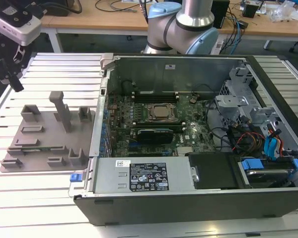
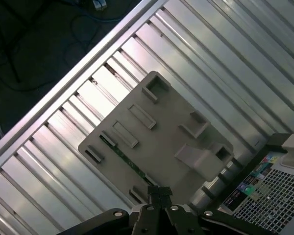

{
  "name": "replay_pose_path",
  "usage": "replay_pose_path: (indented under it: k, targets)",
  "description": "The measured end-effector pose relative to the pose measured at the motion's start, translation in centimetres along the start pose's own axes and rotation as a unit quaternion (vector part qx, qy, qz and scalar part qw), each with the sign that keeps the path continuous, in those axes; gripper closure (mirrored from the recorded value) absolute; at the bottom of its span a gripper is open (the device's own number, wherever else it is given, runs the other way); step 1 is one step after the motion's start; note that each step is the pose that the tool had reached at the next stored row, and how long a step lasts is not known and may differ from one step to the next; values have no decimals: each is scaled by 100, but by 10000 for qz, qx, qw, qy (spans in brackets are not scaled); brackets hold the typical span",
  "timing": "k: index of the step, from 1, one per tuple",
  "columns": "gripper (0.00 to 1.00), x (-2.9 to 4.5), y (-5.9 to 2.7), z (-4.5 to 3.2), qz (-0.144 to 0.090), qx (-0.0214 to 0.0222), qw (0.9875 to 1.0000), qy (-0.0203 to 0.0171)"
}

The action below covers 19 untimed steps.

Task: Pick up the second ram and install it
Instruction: 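Pick up the second ram and move it above second insertion slot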

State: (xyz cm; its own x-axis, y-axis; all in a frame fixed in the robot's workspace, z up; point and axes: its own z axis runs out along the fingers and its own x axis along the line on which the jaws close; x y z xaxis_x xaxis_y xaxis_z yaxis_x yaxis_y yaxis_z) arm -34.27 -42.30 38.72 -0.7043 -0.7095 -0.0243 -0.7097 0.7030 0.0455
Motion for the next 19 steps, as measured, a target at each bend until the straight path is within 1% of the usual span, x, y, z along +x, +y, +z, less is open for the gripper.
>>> replay_pose_path:
  k: [2,4,5,7,8,9,10,12,14,15,16,17,19]
  targets:
    - [90,0,0,0,-143,-4,9999,6]
    - [90,0,0,0,-367,-9,9993,17]
    - [90,0,0,0,-482,-12,9988,22]
    - [90,0,0,0,-705,-17,9975,32]
    - [90,0,0,0,-847,-21,9964,39]
    - [90,0,0,0,-921,-22,9957,42]
    - [90,0,0,0,-1023,-25,9947,47]
    - [90,0,0,0,-1127,-27,9936,51]
    - [90,0,0,0,-1309,-32,9914,60]
    - [90,0,0,0,-1378,-33,9904,62]
    - [90,0,0,0,-1425,-35,9898,65]
    - [90,0,0,0,-1510,-37,9885,69]
    - [90,0,0,0,-1738,-42,9847,79]
